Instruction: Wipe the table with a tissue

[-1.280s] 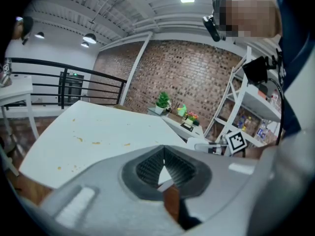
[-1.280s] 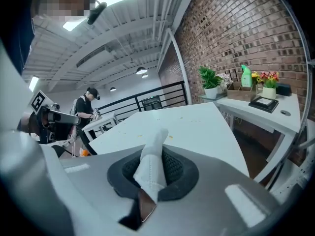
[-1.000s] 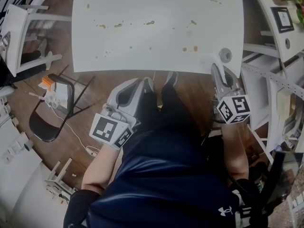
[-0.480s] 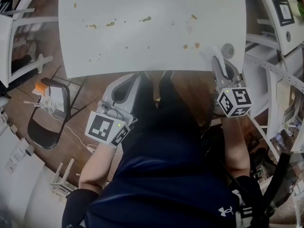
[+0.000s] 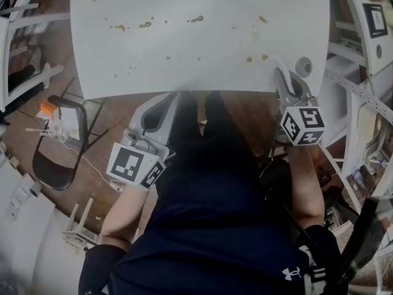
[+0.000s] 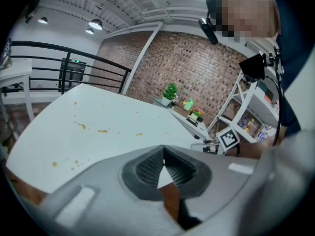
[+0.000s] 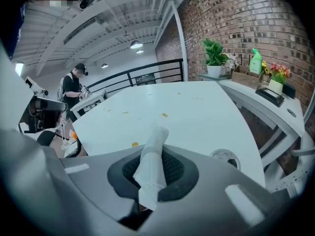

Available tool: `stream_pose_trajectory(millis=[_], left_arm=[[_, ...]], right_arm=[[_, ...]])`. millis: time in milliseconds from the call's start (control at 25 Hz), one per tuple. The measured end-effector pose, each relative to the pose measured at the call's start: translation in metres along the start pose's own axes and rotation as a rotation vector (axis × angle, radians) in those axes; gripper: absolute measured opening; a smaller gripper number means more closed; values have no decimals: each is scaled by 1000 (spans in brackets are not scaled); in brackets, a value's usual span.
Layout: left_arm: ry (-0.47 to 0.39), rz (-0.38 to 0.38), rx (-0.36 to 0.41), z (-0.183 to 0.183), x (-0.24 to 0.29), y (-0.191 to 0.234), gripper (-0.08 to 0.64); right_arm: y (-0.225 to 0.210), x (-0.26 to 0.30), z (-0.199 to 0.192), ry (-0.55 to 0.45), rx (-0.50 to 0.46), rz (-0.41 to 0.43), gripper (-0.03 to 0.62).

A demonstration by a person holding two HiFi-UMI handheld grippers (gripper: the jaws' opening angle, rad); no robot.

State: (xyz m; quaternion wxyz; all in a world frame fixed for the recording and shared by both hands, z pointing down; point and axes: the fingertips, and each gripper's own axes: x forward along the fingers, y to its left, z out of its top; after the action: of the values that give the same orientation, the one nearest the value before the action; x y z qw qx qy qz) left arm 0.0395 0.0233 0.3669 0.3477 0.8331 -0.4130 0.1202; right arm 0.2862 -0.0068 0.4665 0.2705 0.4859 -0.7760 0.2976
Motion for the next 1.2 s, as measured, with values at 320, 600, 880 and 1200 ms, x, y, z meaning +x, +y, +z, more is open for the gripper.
stream_pose_trajectory(millis=[320, 600, 880, 1200], left_arm=[[9, 5, -17, -4, 3, 7, 3], [16, 7, -24, -8, 4, 8, 3], [14, 23, -35, -12, 0, 13, 3], [6, 32, -44, -12, -4, 17, 3]], right_arm=[[-2, 8, -4, 25, -9, -7, 14], [-2, 15, -10, 53, -27, -3, 14], [-1, 27, -12, 90, -65, -15, 14], [-1, 35, -16, 128, -79, -14, 14]])
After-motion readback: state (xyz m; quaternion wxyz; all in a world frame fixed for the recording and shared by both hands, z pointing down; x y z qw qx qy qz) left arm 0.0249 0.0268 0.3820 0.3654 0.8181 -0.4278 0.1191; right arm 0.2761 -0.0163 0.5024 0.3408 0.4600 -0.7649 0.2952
